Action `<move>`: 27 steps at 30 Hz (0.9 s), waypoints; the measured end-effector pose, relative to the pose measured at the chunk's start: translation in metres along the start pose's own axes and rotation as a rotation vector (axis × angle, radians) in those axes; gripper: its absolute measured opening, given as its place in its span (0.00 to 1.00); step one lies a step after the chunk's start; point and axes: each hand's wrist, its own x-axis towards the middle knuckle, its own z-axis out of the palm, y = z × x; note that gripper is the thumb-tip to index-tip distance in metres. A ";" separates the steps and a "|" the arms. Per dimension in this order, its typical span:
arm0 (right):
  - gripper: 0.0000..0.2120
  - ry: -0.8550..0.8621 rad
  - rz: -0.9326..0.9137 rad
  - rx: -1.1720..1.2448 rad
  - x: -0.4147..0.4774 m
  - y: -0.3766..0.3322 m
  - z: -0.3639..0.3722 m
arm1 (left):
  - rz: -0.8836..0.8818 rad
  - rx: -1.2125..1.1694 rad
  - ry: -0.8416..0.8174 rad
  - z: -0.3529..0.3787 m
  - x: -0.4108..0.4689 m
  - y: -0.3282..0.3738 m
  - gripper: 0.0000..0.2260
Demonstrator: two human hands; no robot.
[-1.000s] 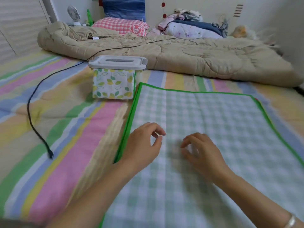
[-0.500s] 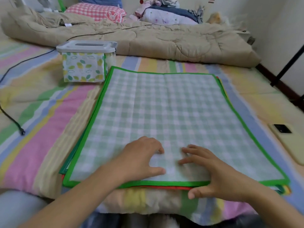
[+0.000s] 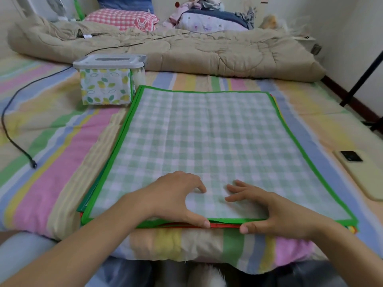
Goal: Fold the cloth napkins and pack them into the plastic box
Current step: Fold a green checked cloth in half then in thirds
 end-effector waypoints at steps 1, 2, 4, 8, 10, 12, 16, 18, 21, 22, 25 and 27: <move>0.27 -0.006 0.002 -0.001 -0.001 -0.001 0.000 | -0.005 -0.021 -0.002 -0.002 0.000 -0.001 0.32; 0.26 -0.003 0.001 -0.010 -0.002 -0.002 0.000 | -0.014 -0.051 0.000 -0.003 0.000 -0.003 0.29; 0.21 0.034 -0.001 -0.040 -0.002 -0.004 0.001 | -0.021 -0.126 0.010 -0.007 0.000 -0.003 0.20; 0.08 0.127 0.045 -0.050 -0.004 -0.012 -0.002 | -0.030 -0.147 -0.012 -0.011 -0.002 0.002 0.13; 0.07 0.118 0.072 -0.074 -0.006 -0.020 -0.007 | -0.020 -0.103 -0.047 -0.013 -0.004 0.005 0.15; 0.07 0.086 0.083 -0.108 -0.008 -0.030 -0.016 | -0.001 -0.071 -0.108 -0.017 -0.008 0.008 0.20; 0.09 -0.026 0.141 -0.166 -0.008 -0.052 -0.042 | -0.005 -0.031 -0.267 -0.036 -0.015 0.009 0.21; 0.09 -0.025 0.165 -0.232 -0.002 -0.061 -0.055 | -0.012 0.035 -0.291 -0.054 -0.012 0.010 0.12; 0.10 0.044 0.177 -0.423 0.015 -0.073 -0.074 | -0.124 0.174 -0.269 -0.083 0.003 0.004 0.12; 0.11 0.078 0.186 -0.531 0.024 -0.074 -0.079 | -0.145 0.209 -0.235 -0.091 0.011 0.001 0.12; 0.10 0.230 0.200 -0.811 0.054 -0.065 -0.087 | -0.162 0.285 -0.123 -0.104 0.040 -0.016 0.11; 0.12 0.289 0.193 -0.849 0.076 -0.050 -0.089 | -0.167 0.289 -0.081 -0.105 0.060 -0.030 0.12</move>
